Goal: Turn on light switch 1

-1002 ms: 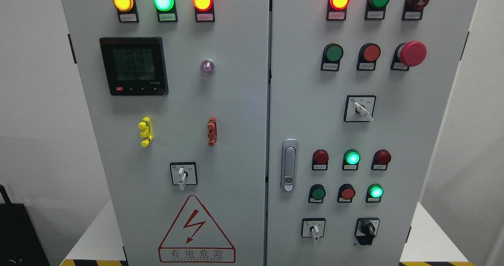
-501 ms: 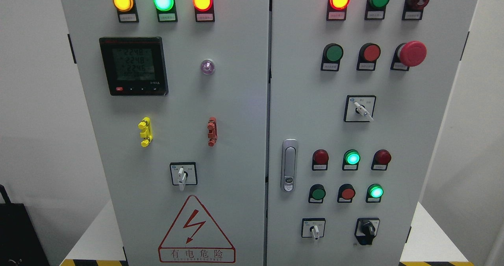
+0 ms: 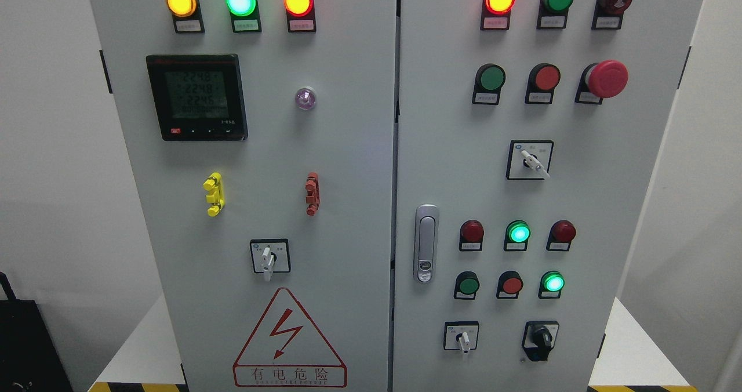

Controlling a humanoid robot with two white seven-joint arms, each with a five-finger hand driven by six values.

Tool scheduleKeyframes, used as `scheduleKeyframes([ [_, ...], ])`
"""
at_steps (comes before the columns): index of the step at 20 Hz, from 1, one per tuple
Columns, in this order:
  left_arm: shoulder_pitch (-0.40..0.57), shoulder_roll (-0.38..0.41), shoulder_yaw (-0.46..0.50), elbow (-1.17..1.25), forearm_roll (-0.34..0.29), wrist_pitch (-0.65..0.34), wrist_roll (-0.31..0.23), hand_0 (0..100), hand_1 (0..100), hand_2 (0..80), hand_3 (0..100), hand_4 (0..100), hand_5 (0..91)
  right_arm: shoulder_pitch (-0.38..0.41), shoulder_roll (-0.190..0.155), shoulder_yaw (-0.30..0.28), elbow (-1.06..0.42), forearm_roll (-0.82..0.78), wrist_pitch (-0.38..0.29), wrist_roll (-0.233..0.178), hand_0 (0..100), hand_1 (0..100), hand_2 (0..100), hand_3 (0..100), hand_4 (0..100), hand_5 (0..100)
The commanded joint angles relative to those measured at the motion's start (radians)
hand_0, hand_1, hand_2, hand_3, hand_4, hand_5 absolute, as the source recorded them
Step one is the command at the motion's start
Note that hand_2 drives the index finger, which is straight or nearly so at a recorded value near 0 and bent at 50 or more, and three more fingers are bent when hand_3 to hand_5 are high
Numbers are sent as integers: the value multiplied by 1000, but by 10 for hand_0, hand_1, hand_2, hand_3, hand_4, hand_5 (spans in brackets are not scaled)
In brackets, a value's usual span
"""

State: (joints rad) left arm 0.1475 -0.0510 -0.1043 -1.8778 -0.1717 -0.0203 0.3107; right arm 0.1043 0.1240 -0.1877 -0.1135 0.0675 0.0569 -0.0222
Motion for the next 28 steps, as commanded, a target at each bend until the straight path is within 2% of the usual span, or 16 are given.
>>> scheduleKeyframes([
  [1, -66, -36, -81, -76, -44, 48, 27, 155, 634, 515, 816, 837, 665, 0, 0, 1, 0, 0, 0, 1, 0, 0, 0, 0, 0, 0],
  [4, -108, -41, -81, -76, -48, 117, 56, 152, 641, 529, 831, 845, 677, 0, -1, 1, 0, 0, 0, 1, 0, 0, 0, 0, 0, 0],
  [11, -152, -49, -80, -80, -46, 223, 59, 143, 657, 553, 887, 896, 767, 0, 0, 1, 0, 0, 0, 1, 0, 0, 0, 0, 0, 0],
  [14, -177, -53, -80, -81, -46, 235, 61, 140, 661, 550, 900, 910, 794, 0, -1, -1, 0, 0, 0, 1, 0, 0, 0, 0, 0, 0],
  [18, -233, -58, -80, -83, -46, 318, 88, 136, 668, 536, 930, 919, 808, 0, -1, -1, 0, 0, 0, 1, 0, 0, 0, 0, 0, 0],
  [28, -293, -66, -80, -81, -45, 353, 119, 132, 675, 556, 941, 928, 825, 0, 0, 1, 0, 0, 0, 1, 0, 0, 0, 0, 0, 0],
])
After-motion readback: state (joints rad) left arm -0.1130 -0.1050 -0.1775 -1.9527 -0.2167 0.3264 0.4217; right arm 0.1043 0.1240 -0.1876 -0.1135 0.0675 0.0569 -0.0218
